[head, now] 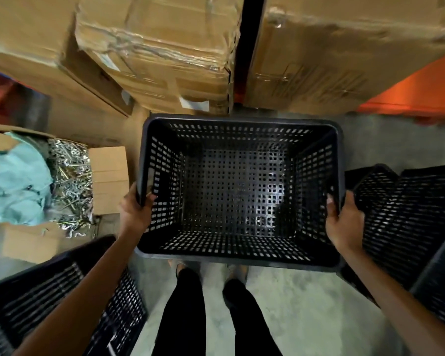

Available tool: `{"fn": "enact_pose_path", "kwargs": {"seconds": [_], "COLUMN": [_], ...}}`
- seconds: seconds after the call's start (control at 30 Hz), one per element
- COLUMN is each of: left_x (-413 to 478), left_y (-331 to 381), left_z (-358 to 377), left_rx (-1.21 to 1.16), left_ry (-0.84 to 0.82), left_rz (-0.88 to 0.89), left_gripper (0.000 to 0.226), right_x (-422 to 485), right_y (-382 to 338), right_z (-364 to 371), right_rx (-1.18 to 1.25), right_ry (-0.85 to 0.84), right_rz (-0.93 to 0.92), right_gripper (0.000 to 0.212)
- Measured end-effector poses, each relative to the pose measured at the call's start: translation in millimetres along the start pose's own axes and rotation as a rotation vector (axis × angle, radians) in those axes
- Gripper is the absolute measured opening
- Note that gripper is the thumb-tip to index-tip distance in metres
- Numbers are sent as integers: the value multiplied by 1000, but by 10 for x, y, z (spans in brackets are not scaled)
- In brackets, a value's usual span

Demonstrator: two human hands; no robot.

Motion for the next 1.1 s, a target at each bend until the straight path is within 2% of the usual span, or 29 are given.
{"fn": "enact_pose_path", "kwargs": {"seconds": [0.37, 0.57, 0.83, 1.1], "left_x": [209, 125, 117, 127], "left_y": [3, -18, -74, -38], "left_z": [-48, -81, -26, -120], "left_rx": [-14, 22, -41, 6], "left_ry": [-23, 46, 37, 110], "left_rz": [9, 43, 37, 60], "left_gripper": [35, 32, 33, 33], "right_x": [77, 10, 44, 71], "right_y": [-138, -148, -140, -122], "right_z": [-20, -64, -65, 51], "right_rx": [83, 93, 78, 89], "right_ry": [-3, 31, 55, 89], "right_rz": [38, 28, 20, 14], "right_gripper": [22, 22, 23, 24]}}
Point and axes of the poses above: each hand's wrist, its own x-axis towards the middle knuckle, its own z-axis out of the palm, y = z × x, the point moved 1 cm from there along x, towards the middle knuckle, and after that the axes turned 14 degrees about x, right-handed, at the moved point
